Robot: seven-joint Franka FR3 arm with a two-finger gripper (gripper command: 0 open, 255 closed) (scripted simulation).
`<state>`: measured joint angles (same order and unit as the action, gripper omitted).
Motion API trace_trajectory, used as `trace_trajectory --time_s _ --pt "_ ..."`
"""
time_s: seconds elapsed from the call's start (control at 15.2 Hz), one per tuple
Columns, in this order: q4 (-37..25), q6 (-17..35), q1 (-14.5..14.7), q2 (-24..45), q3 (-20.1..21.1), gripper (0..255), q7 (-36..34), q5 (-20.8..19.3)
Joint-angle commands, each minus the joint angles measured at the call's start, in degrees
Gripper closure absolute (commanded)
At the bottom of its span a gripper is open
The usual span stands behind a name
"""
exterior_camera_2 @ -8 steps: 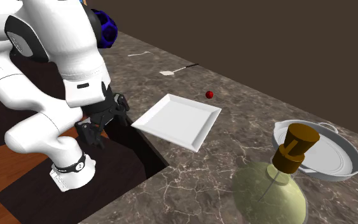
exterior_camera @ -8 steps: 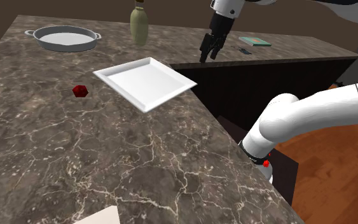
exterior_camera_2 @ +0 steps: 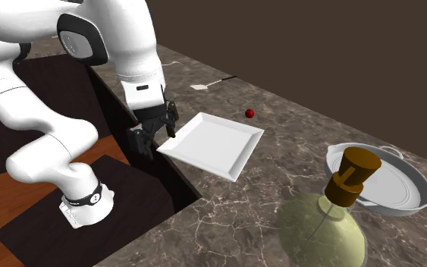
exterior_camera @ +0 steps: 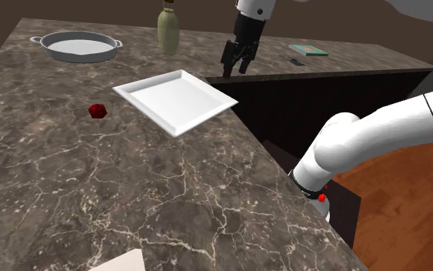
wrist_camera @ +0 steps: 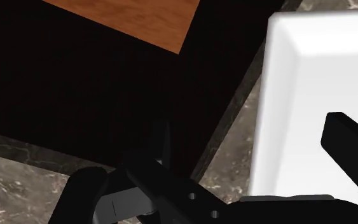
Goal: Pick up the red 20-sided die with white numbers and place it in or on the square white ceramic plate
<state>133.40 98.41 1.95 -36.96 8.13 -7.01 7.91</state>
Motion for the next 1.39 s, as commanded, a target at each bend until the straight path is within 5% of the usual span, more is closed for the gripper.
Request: trace_trajectory --time_s 0.0,0.73,1.32 --pt "-2.17 0.74 0.67 2.88 2.74 0 -3.39 1.06" --pt "-18.13 2.33 2.51 20.85 15.55 0 -20.85 0.87" --pt "-38.54 -0.17 6.30 41.68 23.91 0 -37.16 -7.95"
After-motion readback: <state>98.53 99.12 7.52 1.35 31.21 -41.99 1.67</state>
